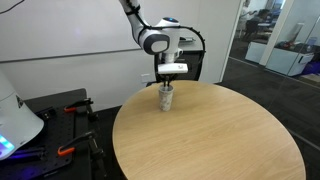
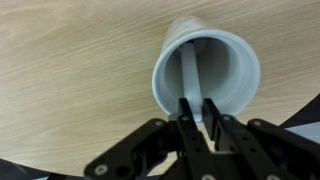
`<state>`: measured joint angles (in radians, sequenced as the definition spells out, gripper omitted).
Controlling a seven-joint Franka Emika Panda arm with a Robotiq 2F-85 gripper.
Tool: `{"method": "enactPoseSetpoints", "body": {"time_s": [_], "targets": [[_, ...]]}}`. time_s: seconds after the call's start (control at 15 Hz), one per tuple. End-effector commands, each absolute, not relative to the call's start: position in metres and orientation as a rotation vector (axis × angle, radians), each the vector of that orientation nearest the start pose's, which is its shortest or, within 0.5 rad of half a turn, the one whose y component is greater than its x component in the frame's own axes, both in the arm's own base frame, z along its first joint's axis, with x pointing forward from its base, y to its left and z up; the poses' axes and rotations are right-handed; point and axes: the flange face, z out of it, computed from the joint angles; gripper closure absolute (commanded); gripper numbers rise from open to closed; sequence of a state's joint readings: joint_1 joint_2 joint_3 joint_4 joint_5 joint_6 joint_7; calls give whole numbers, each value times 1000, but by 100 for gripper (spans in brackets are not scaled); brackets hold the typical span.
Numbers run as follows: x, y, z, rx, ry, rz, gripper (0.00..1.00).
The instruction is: Remove a marker from the mug and put it on the table
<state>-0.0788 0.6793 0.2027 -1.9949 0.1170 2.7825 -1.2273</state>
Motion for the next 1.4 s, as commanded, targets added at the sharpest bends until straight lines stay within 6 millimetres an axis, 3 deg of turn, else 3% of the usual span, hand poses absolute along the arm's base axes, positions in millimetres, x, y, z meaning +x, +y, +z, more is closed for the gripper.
{"method": "enactPoseSetpoints", "body": {"time_s": [0.0,0.67,1.33], "targets": [[609,68,134,-2535,-1675,-286,95],[579,66,166,-2634,-1577,-297,95],[530,70,245,-2723,-1605,-479,95]]}}
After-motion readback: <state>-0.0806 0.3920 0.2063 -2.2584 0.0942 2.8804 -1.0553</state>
